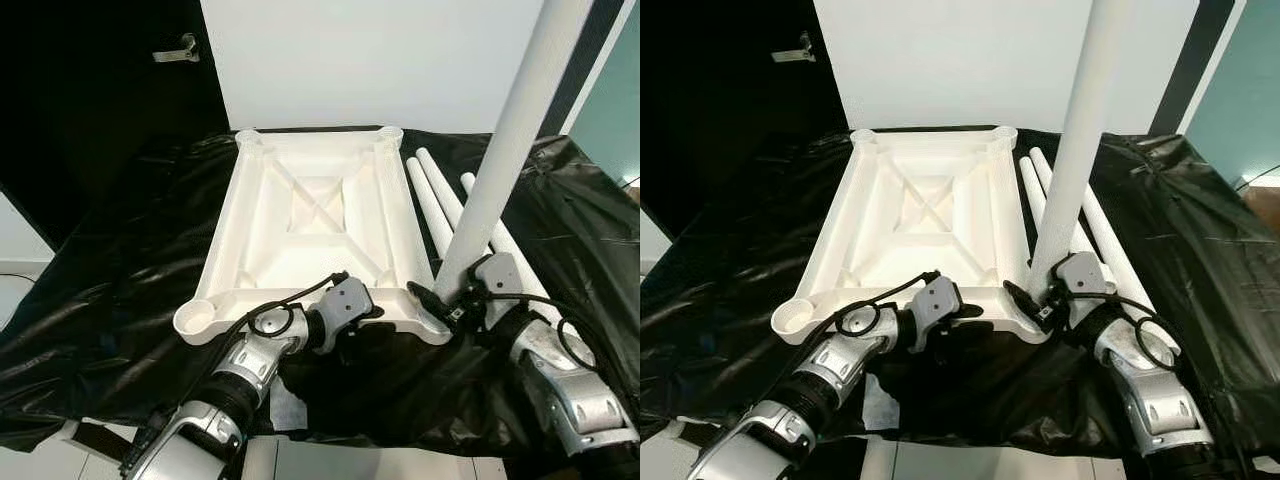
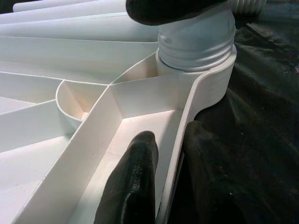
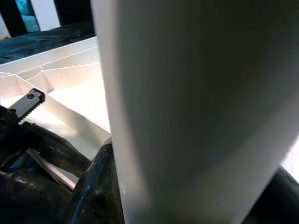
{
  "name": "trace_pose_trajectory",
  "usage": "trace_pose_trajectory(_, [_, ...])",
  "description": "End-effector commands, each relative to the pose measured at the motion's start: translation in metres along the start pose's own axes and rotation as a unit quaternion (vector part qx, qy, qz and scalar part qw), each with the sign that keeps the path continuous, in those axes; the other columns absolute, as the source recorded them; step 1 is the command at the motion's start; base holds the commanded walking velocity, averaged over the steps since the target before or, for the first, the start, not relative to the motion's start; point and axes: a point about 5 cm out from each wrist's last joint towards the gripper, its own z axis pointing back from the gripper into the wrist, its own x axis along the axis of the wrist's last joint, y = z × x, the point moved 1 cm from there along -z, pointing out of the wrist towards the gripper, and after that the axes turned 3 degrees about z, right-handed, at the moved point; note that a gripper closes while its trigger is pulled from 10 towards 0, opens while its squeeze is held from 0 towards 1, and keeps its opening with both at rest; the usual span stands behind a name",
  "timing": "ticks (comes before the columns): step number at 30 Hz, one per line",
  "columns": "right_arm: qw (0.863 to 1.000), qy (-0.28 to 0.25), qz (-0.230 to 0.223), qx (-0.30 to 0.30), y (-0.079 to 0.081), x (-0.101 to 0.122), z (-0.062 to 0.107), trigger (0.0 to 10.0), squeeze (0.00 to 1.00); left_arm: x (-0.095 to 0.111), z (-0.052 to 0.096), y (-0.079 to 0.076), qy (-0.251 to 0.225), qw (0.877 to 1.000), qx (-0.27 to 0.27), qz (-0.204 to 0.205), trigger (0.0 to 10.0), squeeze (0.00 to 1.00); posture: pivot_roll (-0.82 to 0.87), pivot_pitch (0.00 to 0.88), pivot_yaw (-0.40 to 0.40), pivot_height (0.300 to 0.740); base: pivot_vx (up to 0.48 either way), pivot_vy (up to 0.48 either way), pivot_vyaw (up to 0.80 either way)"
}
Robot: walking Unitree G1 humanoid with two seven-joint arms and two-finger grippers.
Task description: Building children table
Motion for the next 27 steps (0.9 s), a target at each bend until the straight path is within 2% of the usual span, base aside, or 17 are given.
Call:
trace_pose_trajectory(1, [0.999,0.012,-0.005,0.038,0.008,-0.004,0.001,0.0,0.00,-0.040,-0.001,-0.024,0.074,0.994,-0.058,0.056,10.0,0.00,-0.07,0.000,-0.009,0.740,0.000,0.000,0.00])
trace_pose_trajectory(5, [0.998,0.018,-0.042,0.037,0.019,-0.011,0.001,0.0,0.00,-0.040,-0.001,-0.024,0.073,0.994,-0.058,0.057,10.0,0.00,-0.07,0.000,-0.012,0.740,0.000,0.000,0.00])
trace_pose_trajectory(6, [0.997,0.023,-0.070,-0.010,0.032,-0.020,-0.002,0.0,0.00,-0.041,0.000,-0.024,0.074,0.994,-0.056,0.058,10.0,0.00,-0.06,0.000,-0.013,0.740,0.000,0.000,0.00])
trace_pose_trajectory(7, [0.996,0.025,-0.076,-0.028,0.034,-0.022,-0.002,0.0,0.00,-0.041,0.000,-0.024,0.074,0.994,-0.055,0.058,10.0,0.00,-0.06,0.000,-0.013,0.740,0.000,0.000,0.00])
trace_pose_trajectory(8, [0.994,0.047,-0.054,-0.085,0.038,-0.031,-0.005,0.0,0.00,-0.041,0.001,-0.024,0.074,0.994,-0.054,0.058,10.0,0.00,-0.05,0.000,-0.015,0.740,0.000,0.000,0.00])
trace_pose_trajectory(9, [0.994,0.047,-0.054,-0.085,0.038,-0.031,-0.005,0.0,0.00,-0.041,0.001,-0.024,0.074,0.994,-0.054,0.058,10.0,0.00,-0.05,0.000,-0.015,0.740,0.000,0.000,0.00])
trace_pose_trajectory(10, [0.989,0.064,-0.003,-0.136,0.037,-0.035,-0.011,0.0,0.00,-0.041,0.002,-0.023,0.070,0.994,-0.052,0.059,10.0,0.00,-0.05,0.000,-0.008,0.740,0.000,0.000,0.00])
trace_pose_trajectory(14, [0.982,0.064,0.001,-0.175,0.034,-0.034,-0.016,0.0,0.00,-0.041,0.003,-0.023,0.071,0.994,-0.054,0.058,10.0,0.00,-0.04,0.000,-0.004,0.740,0.000,0.000,0.00])
trace_pose_trajectory(15, [0.973,0.048,-0.016,-0.225,0.029,-0.028,-0.022,0.0,0.00,-0.041,0.005,-0.023,0.071,0.994,-0.058,0.056,10.0,0.00,-0.03,0.000,-0.004,0.740,0.000,0.000,0.00])
trace_pose_trajectory(16, [0.969,0.042,-0.021,-0.242,0.028,-0.026,-0.023,0.0,0.00,-0.041,0.005,-0.023,0.072,0.994,-0.057,0.055,10.0,0.00,-0.03,0.000,-0.004,0.740,0.000,0.000,0.00])
trace_pose_trajectory(18, [0.963,0.041,-0.033,-0.263,0.028,-0.025,-0.025,0.0,0.00,-0.041,0.006,-0.021,0.074,0.994,-0.054,0.054,10.0,0.00,-0.02,0.000,-0.006,0.740,0.000,0.000,0.00])
trace_pose_trajectory(20, [0.951,0.058,-0.070,-0.295,0.026,-0.033,-0.025,0.0,0.00,-0.042,0.007,-0.020,0.076,0.994,-0.051,0.053,10.0,0.00,-0.01,0.000,-0.007,0.740,0.000,0.000,0.00])
trace_pose_trajectory(21, [0.951,0.058,-0.070,-0.295,0.026,-0.033,-0.025,0.0,0.00,-0.042,0.007,-0.020,0.076,0.994,-0.051,0.053,10.0,0.00,-0.01,0.000,-0.007,0.740,0.000,0.000,0.00])
trace_pose_trajectory(22, [0.938,0.077,-0.095,-0.323,0.024,-0.040,-0.024,0.0,0.00,-0.042,0.008,-0.020,0.077,0.994,-0.050,0.053,10.0,0.00,-0.01,0.000,-0.008,0.740,0.000,0.000,0.00])
trace_pose_trajectory(24, [0.938,0.080,-0.097,-0.324,0.025,-0.042,-0.025,0.0,0.00,-0.043,0.009,-0.020,0.078,0.994,-0.050,0.053,10.0,0.00,0.00,0.000,-0.009,0.740,0.000,0.000,0.00])
trace_pose_trajectory(25, [0.943,0.070,-0.084,-0.314,0.030,-0.039,-0.030,10.0,0.00,-0.044,0.011,-0.020,0.078,0.994,-0.050,0.054,10.0,0.00,0.00,0.000,-0.010,0.740,0.000,0.000,0.00])
trace_pose_trajectory(27, [0.948,0.061,-0.075,-0.304,0.033,-0.035,-0.032,10.0,0.00,-0.044,0.011,-0.020,0.078,0.994,-0.050,0.054,10.0,0.00,0.00,0.000,-0.011,0.740,0.000,0.000,0.00])
